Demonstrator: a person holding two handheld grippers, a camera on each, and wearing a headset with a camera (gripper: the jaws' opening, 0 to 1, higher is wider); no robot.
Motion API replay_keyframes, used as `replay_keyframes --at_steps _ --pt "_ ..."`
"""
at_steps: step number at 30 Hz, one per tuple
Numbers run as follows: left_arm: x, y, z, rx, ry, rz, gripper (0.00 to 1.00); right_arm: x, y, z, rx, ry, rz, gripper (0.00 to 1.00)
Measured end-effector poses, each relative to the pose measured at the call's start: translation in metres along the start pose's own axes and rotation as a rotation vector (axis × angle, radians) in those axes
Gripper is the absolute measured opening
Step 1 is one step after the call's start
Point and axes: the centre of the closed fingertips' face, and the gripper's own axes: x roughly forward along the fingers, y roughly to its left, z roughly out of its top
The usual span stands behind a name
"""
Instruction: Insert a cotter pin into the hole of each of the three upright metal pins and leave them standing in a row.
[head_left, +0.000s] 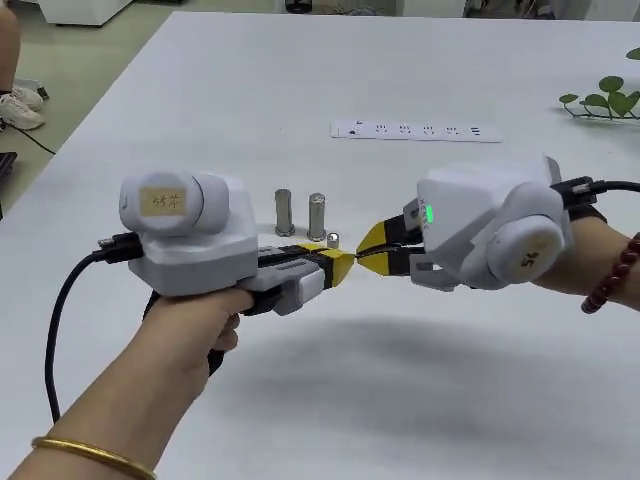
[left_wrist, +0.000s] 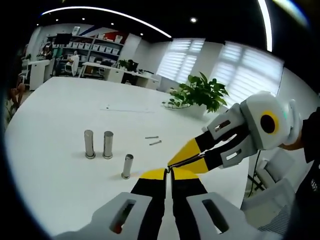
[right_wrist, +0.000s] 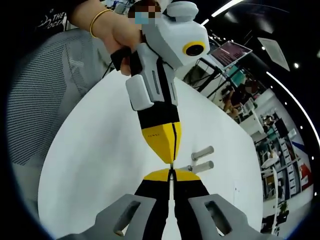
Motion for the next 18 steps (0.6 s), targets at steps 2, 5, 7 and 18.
replay_keyframes --at_steps 2,5,7,18 --pt "0.0003 0.0001 -0.0004 -0.011 -0.001 -0.003 0.0 0.0002 0.0005 0.0004 -0.005 0.001 0.0 0.0" --pt "0.0008 -0.0007 -0.0009 -0.011 0.001 -0.011 0.0 0.0003 0.0011 0.0001 -0.006 0.003 0.001 0.0" --pt "0.0009 -0.0013 -0.0003 -0.007 -0.002 -0.015 0.0 -0.0001 0.0008 0.0002 -0.008 0.002 -0.002 0.0" --pt "0.002 -0.0043 0.0008 0.03 0.0 -0.035 0.0 -0.0029 0.0003 -0.0003 0.018 -0.003 -0.014 0.0"
